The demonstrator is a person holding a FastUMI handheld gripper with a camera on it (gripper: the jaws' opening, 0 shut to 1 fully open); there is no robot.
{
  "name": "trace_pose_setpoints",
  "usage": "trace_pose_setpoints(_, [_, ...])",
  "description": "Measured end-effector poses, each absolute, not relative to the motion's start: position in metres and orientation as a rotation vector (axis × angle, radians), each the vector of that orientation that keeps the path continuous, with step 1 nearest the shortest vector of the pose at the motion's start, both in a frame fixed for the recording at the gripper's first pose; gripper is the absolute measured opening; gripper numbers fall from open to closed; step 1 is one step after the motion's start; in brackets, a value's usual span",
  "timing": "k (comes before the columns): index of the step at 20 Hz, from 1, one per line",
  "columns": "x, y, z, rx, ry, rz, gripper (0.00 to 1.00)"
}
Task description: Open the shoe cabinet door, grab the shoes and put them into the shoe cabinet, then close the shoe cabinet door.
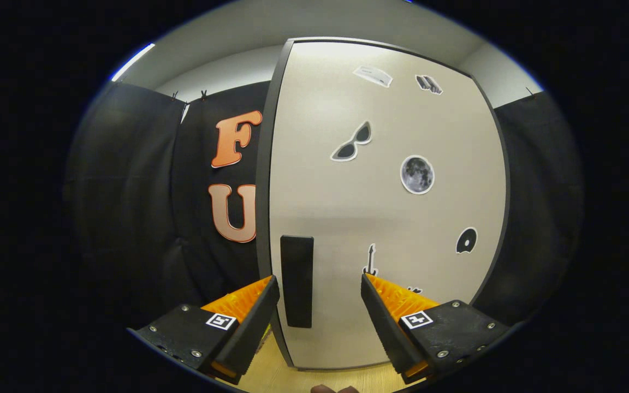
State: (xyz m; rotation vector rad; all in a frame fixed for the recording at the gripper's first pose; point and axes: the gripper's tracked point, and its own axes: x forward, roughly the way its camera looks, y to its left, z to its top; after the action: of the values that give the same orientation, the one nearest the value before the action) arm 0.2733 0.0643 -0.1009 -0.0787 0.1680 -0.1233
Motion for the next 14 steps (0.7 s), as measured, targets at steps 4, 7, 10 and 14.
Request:
trace_pose_setpoints(4, [0.240, 0.049, -0.084, -0.092, 0.146, -0.175, 0.94])
trace_pose_setpoints(7, [0.220, 0.036, -0.071, -0.092, 0.131, -0.202, 0.94])
trace_pose_setpoints(10, [0.200, 0.018, -0.058, -0.066, 0.104, -0.215, 0.94])
trace_pose_setpoints(14, [0.167, -0.007, -0.047, -0.065, 0.093, -0.198, 0.94])
